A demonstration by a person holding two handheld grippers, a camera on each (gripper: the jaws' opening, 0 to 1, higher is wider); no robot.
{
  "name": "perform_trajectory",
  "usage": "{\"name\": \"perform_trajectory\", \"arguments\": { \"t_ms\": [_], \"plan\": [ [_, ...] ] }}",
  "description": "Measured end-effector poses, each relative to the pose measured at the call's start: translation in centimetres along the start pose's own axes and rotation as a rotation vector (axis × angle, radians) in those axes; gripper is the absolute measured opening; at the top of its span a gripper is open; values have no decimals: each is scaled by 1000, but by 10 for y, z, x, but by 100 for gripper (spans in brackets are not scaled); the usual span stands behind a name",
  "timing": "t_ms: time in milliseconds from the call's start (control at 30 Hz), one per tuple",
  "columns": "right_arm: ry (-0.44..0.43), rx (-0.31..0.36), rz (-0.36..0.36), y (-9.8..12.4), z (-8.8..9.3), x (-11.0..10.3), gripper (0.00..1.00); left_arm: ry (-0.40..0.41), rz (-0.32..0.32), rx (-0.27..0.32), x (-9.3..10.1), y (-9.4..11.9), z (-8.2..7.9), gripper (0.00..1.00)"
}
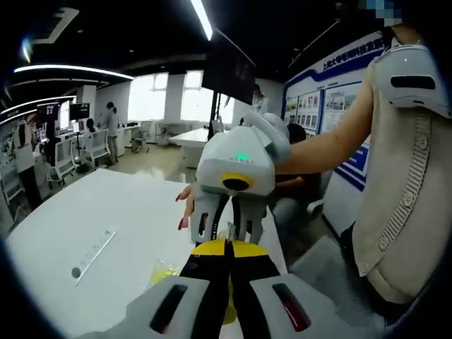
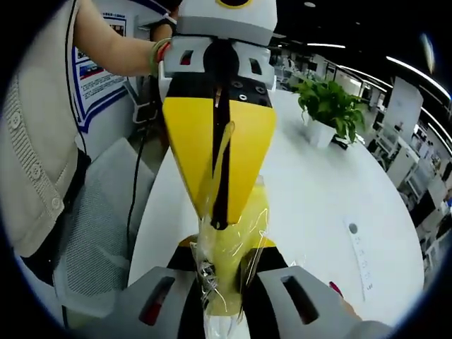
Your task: Compare the silicone blocks by pressing each to a similar depth, holding the contact briefly, and releasing to observe deformation and rebound differences across the visible hardness samples.
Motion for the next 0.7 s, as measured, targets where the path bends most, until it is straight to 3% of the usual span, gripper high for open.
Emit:
{"name": "perform_trajectory", "arguments": {
  "t_ms": [533,700],
  "plan": [
    [-3,-6,-8,-4,0,-1,7,4,-18,5,-1,3,3,0],
    [15,8,22,-2,-3,5,9,18,-37,13,-4,4,0,0]
  ]
}}
Point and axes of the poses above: the point that each gripper's makers call its tool centre point, and the gripper's own axes: y roughly backward along the fingers, x roughly to its right, z roughly out of its underside, the point moved 1 cm from there along y, roughly backward along the fingers, and after that the axes turned 1 degree about -y, right-handed, at the moved point
